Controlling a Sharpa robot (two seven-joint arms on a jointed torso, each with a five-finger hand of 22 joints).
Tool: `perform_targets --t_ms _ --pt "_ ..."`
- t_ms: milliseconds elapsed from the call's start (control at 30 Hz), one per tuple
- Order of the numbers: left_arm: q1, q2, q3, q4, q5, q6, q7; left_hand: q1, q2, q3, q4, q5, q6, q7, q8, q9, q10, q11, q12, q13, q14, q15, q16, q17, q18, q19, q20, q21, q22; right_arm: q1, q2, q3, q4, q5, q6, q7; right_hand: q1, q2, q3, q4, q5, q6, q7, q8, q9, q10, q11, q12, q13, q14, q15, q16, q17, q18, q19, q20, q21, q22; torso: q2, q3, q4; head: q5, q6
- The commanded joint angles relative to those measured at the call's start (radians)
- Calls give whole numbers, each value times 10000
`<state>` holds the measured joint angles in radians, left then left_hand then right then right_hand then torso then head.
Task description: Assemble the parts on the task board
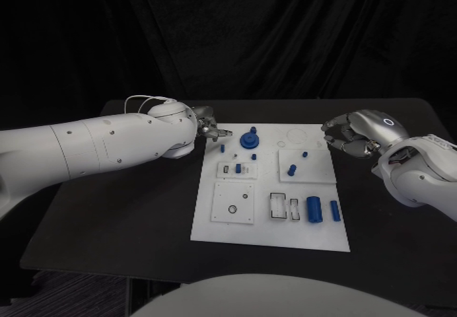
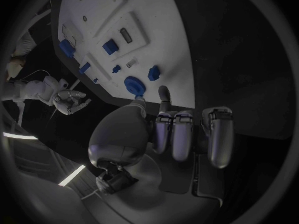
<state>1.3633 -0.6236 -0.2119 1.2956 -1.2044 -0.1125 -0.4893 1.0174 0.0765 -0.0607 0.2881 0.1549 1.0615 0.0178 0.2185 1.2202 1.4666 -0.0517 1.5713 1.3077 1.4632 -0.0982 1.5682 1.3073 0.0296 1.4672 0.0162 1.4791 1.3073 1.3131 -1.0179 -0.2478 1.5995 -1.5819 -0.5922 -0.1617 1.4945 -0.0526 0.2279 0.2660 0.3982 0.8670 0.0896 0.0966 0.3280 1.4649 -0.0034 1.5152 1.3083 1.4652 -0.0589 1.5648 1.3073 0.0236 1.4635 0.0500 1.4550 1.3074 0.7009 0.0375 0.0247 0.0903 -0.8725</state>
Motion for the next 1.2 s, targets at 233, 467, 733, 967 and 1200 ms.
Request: perform_targets --t_ms 233,467,733,967,1200 --pt "-49 72 9 -44 -17 414 -30 344 20 -87 -13 307 215 -9 -169 -230 1042 2 -5 2631 1076 -21 26 2635 -48 614 -34 -40 2307 -20 -15 7 -9 -32 -186 11 -54 -86 35 9 47 71 16 -22 -16 565 -26 36 2120 1053 -89 46 2624 36 541 -62 66 2275 -41 5 0 9 -2" --pt "-92 118 9 -78 -17 531 -37 552 43 -73 -20 503 240 -1 -305 -399 1042 8 -5 2631 1076 -18 26 2635 -40 596 -34 -75 2296 -20 3 7 -16 -32 -190 29 -71 -96 33 17 69 71 14 -25 -19 534 -27 2 2087 1046 -89 16 2601 41 533 -63 48 2269 -37 -1 -7 3 -2" --pt "-140 156 9 -137 -17 624 -40 845 21 -45 -37 792 258 19 -478 -611 1042 22 -5 2631 1076 -6 26 2635 -28 570 -25 -125 2280 -21 6 7 -29 -32 -172 39 -71 -96 33 17 69 71 14 -25 -19 534 -27 2 2087 1046 -89 16 2601 41 533 -63 48 2269 -31 0 -3 27 -2" --pt "-192 180 9 -146 -17 641 -10 926 14 -38 -35 828 204 43 -559 -681 1042 39 -5 2631 1076 5 26 2635 -23 558 -17 -149 2272 -21 6 7 -26 -32 -158 38 -79 -100 35 22 84 67 12 -29 -22 529 -28 -4 2081 1039 -89 -11 2580 46 524 -63 27 2262 -43 -6 1 -4 -2" --pt "-220 195 9 -143 -17 648 15 973 26 -25 -33 855 174 56 -601 -717 1042 51 -5 2631 1076 15 26 2635 -14 540 -10 -188 2260 -21 3 7 -25 -32 -145 25 -79 -100 35 22 84 67 12 -29 -22 529 -28 -4 2081 1039 -89 -11 2580 46 524 -63 27 2262 -36 2 -8 -28 -2"
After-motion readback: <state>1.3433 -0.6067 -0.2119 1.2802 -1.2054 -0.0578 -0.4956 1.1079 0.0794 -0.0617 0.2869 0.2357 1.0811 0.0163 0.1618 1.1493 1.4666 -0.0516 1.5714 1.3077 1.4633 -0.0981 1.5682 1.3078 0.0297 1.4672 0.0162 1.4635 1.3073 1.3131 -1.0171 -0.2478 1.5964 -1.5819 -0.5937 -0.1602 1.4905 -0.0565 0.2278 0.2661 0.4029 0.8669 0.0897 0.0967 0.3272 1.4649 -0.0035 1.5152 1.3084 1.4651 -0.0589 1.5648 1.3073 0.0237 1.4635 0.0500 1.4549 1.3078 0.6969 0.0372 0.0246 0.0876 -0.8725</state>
